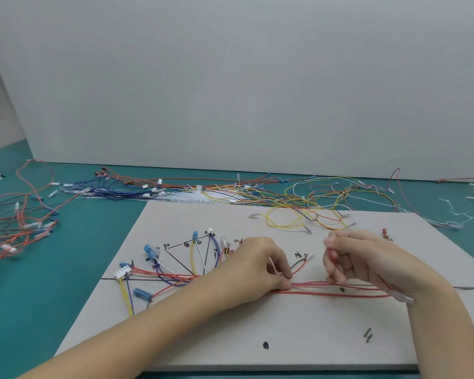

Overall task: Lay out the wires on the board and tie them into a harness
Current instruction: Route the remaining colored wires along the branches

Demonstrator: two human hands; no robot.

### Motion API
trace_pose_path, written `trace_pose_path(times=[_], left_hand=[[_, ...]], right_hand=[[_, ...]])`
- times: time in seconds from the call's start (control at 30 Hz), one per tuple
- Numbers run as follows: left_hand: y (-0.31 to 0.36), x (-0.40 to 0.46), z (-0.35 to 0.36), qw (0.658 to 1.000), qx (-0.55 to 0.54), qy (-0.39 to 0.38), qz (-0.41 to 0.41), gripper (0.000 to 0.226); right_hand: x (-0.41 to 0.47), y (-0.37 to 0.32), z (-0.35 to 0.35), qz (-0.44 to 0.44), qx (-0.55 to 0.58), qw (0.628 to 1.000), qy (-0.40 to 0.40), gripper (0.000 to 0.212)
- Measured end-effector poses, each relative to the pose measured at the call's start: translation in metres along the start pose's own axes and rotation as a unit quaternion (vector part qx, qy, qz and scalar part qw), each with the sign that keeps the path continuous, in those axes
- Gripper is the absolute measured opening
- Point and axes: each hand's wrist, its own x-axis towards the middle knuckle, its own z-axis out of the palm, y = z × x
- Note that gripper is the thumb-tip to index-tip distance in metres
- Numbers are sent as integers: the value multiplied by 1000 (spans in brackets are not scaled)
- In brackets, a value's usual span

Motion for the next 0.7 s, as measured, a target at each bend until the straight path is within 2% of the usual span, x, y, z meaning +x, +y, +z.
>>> trace_pose_path(times=[0.1, 0.23, 0.4, 0.53, 0.7], left_hand=[[2, -1, 2, 1000, 10, 10, -22, 6], [4, -2, 2, 1000, 7, -16, -6, 9], [8, -5, 6, 997, 55, -42, 34, 23], [10, -8, 8, 994, 81, -48, 49, 29], [12, -9, 8, 993, 87, -34, 68, 29]], right_hand=[[-1, 2, -8, -9, 12, 998, 58, 20], [-3, 11, -24, 26, -65, 982, 173, 21], [-16, 15, -35, 97, -129, 977, 140, 26], [-21, 17, -37, 137, -189, 959, 160, 22], [-9, 22, -25, 98, -260, 935, 219, 6]])
